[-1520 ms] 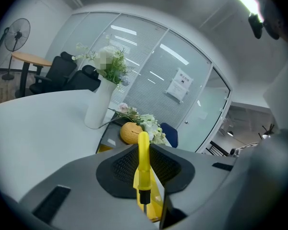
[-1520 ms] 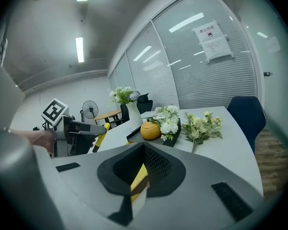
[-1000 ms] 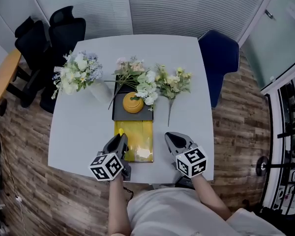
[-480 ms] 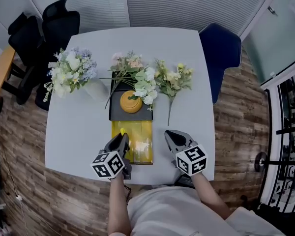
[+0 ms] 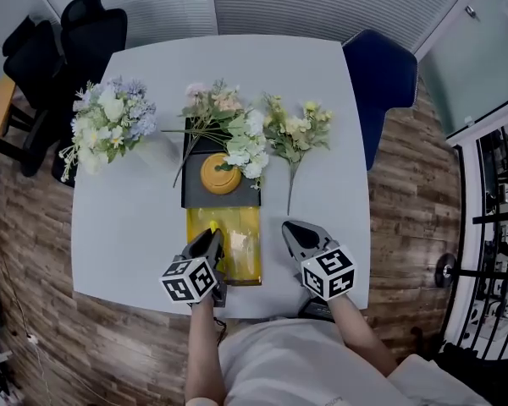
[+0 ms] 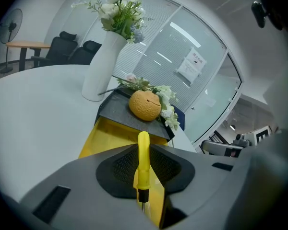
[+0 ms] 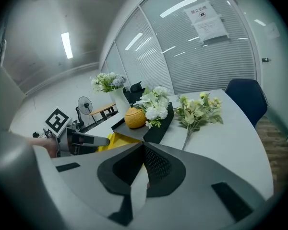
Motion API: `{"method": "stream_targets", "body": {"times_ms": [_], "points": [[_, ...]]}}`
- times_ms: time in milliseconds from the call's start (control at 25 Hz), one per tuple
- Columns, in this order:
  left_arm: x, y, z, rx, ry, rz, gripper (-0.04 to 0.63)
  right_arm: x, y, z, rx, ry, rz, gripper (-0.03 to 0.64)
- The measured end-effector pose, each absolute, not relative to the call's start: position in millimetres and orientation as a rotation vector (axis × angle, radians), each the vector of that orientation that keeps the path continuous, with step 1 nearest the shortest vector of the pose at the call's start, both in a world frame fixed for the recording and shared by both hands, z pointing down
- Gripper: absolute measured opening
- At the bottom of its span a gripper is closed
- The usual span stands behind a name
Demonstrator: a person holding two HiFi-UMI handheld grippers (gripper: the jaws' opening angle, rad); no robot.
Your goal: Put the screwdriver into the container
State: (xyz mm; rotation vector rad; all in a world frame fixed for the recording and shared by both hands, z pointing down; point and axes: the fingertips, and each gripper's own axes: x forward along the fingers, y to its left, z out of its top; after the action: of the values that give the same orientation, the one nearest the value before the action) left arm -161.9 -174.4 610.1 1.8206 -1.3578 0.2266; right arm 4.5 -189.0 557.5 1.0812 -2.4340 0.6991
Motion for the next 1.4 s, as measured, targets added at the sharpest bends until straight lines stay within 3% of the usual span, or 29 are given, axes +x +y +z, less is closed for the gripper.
{"method": "stream_targets", "body": {"times_ms": [1400], "points": [[-150.8, -188.3, 660.1, 1.771, -1.352, 0.491, 0.083, 13.8, -199.9, 578.6, 1.073, -2.397, 0.751, 0.017]]}}
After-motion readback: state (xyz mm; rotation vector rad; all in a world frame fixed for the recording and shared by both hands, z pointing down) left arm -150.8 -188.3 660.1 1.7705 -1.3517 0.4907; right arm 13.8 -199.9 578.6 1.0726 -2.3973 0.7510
